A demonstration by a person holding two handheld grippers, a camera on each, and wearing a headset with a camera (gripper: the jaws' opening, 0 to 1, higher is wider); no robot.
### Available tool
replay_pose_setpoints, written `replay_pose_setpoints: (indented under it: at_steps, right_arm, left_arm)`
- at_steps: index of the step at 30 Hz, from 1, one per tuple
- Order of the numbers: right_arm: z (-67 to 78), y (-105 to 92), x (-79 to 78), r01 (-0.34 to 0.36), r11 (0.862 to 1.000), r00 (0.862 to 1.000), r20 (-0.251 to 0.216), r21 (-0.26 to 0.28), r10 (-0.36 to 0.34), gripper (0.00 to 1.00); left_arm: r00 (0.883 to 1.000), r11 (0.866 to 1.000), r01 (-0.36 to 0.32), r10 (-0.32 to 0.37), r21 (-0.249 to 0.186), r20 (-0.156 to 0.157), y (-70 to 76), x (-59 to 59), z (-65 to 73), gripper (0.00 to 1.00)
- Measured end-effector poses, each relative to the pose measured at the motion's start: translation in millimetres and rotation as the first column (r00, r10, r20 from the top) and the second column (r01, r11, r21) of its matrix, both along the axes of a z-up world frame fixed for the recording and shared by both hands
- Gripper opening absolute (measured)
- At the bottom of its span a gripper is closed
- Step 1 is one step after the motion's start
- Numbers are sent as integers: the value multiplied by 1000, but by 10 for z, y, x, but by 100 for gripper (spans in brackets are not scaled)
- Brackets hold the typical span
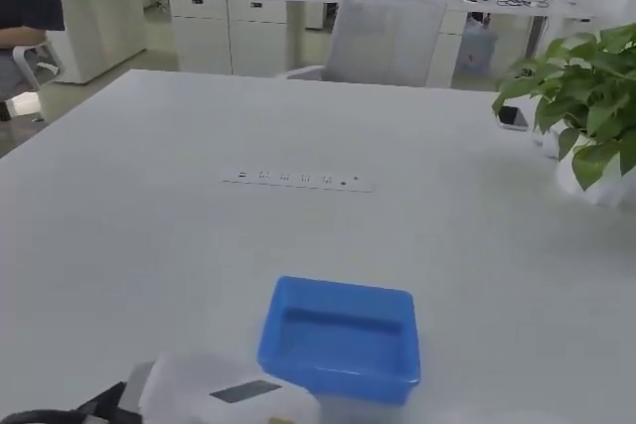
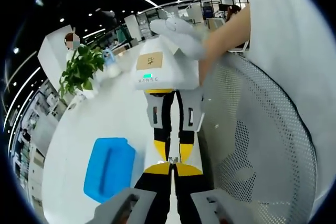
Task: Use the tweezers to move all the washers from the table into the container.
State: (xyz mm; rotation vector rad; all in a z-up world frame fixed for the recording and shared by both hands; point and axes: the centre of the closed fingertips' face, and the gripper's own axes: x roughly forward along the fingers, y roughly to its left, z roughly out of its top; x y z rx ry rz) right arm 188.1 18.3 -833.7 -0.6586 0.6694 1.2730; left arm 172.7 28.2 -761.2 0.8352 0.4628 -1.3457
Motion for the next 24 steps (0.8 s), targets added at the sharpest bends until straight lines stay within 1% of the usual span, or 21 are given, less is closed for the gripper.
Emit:
replay_pose_setpoints:
  at_steps: [1, 3, 5, 9, 10, 11, 15, 17, 19, 21, 24]
  right_arm:
    - [-20, 13, -11, -9, 1000, 1000, 2, -10, 9, 12]
    - [-32, 34, -8, -20, 1000, 1000, 14, -17, 21, 10]
    - [-25, 41, 14, -25, 1000, 999, 22, -16, 25, 7]
    - [11, 132, 51, -23, 999, 1000, 17, 25, 22, 7]
    - [29, 172, 74, -24, 999, 1000, 18, 38, 23, 7]
    - [34, 184, 82, -24, 999, 1000, 19, 41, 23, 7]
    - [78, 327, 202, -20, 997, 1000, 24, 78, 19, 8]
    - [91, 372, 244, -21, 996, 999, 28, 88, 18, 8]
    - [110, 436, 285, -17, 994, 1000, 22, 110, 15, 8]
    - [118, 484, 311, -11, 991, 1000, 9, 130, 10, 8]
    - [109, 521, 340, -9, 990, 1000, 3, 142, 8, 8]
  left_arm:
    - [1000, 1000, 6, -6, 9, 12, 7, 3, -6, 0]
    - [1000, 1000, 2, -2, 7, 5, 14, -7, -7, 0]
    - [1000, 1000, 0, 0, 7, 6, 29, -16, -5, 0]
    - [1000, 1000, -14, 13, 14, 18, 93, 4, 36, 0]
    - [1000, 1000, -19, 19, 16, 22, 120, 22, 57, 0]
    - [999, 1000, -24, 24, 18, 23, 137, 38, 67, 0]
    - [999, 999, -41, 40, 34, 34, 221, 126, 106, 0]
    - [998, 998, -53, 52, 43, 28, 268, 182, 123, 0]
    - [997, 996, -72, 71, 47, 16, 305, 233, 149, 0]
    - [997, 996, -80, 80, 47, 4, 323, 275, 167, 0]
    - [997, 995, -81, 81, 58, -9, 338, 321, 163, 0]
